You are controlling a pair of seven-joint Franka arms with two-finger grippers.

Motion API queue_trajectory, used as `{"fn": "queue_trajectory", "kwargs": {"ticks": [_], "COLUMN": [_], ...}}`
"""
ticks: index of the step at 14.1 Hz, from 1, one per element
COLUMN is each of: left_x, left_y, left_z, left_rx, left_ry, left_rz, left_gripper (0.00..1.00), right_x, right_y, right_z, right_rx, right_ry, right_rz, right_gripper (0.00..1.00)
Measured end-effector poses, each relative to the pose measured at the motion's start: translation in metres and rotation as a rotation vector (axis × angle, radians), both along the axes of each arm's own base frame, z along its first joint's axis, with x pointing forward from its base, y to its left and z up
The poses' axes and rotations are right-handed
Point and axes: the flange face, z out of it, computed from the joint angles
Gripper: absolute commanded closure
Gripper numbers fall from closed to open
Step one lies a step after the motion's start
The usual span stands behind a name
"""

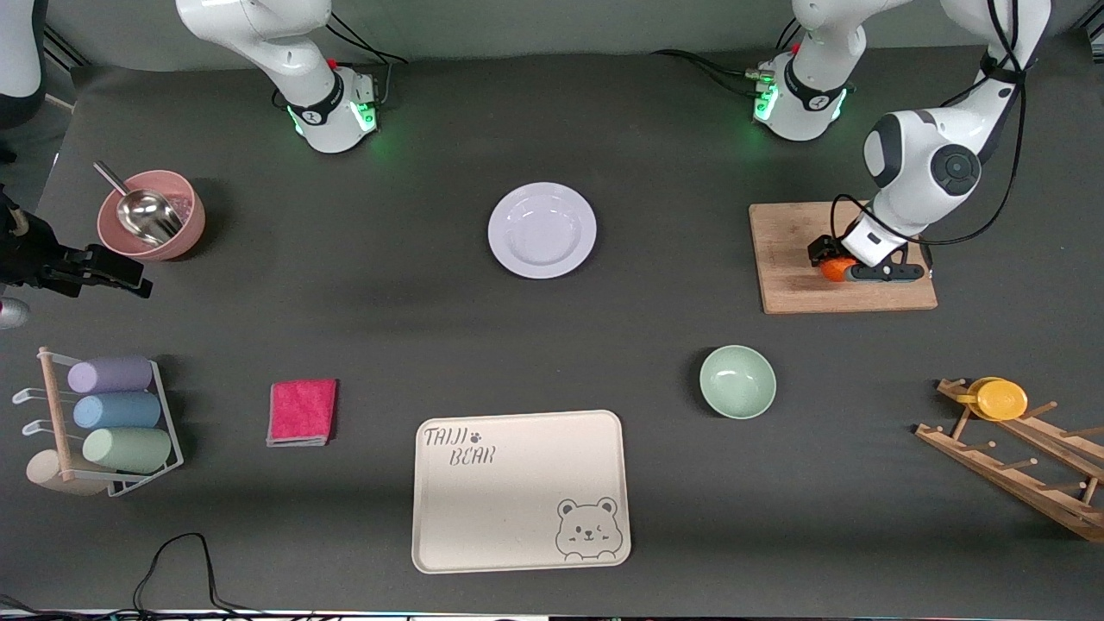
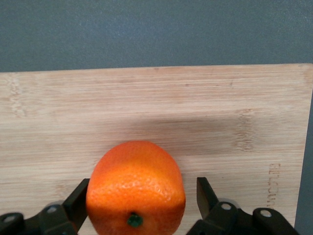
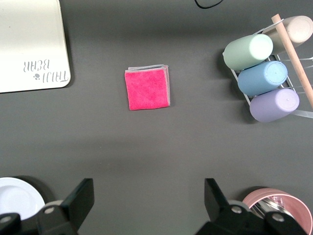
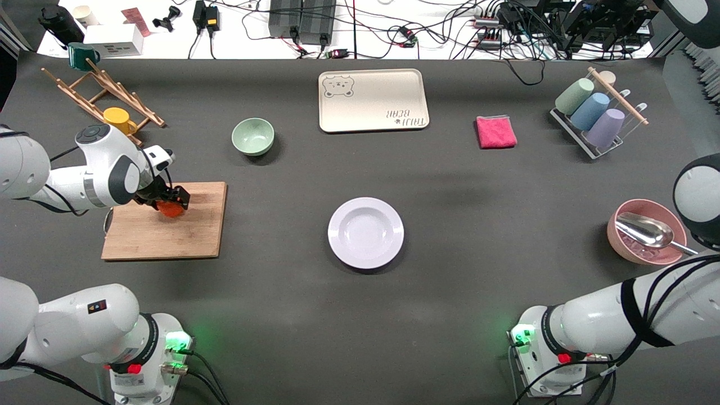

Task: Place orange and plate with both arms
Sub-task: 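Reach the left gripper down to the orange on the cutting board, then grasp the orange with the left gripper while the right gripper rises, then carry the orange with the left gripper onto the white plate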

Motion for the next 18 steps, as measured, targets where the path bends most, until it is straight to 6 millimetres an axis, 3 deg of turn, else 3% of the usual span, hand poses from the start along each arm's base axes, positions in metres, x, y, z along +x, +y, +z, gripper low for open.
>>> {"fn": "queue_trajectory", "kwargs": {"ticks": [4, 7, 9, 13, 16, 18], "left_x": [0.002, 0.012, 0.029, 0.077, 0.084, 0.077], "left_y": [0.002, -0.002, -0.02, -0.109, -0.175, -0.223], "left_z": [0.003, 0.014, 0.038, 0.144, 0.219, 0.256], "left_rx": [0.003, 0.009, 0.017, 0.062, 0.078, 0.04], "left_ry": [-0.009, -0.025, 0.012, 0.122, 0.164, 0.181], "left_rz": [0.009, 0.058, 0.085, 0.126, 0.175, 0.205], "left_gripper": [1.0, 1.0, 0.99, 0.99, 0.99, 0.98], "right_x": [-0.007, -0.04, -0.067, -0.113, -0.137, -0.153], "right_y": [0.001, 0.013, 0.024, 0.065, 0.095, 0.108], "right_z": [0.002, 0.007, 0.012, 0.014, 0.011, 0.006], "right_rx": [0.004, 0.019, 0.031, 0.047, 0.053, 0.057], "right_ry": [0.014, 0.022, 0.015, 0.01, 0.01, 0.011], "right_rz": [0.003, 0.029, 0.037, 0.002, -0.011, -0.002], "right_gripper": [0.0, 0.0, 0.0, 0.0, 0.0, 0.0]}}
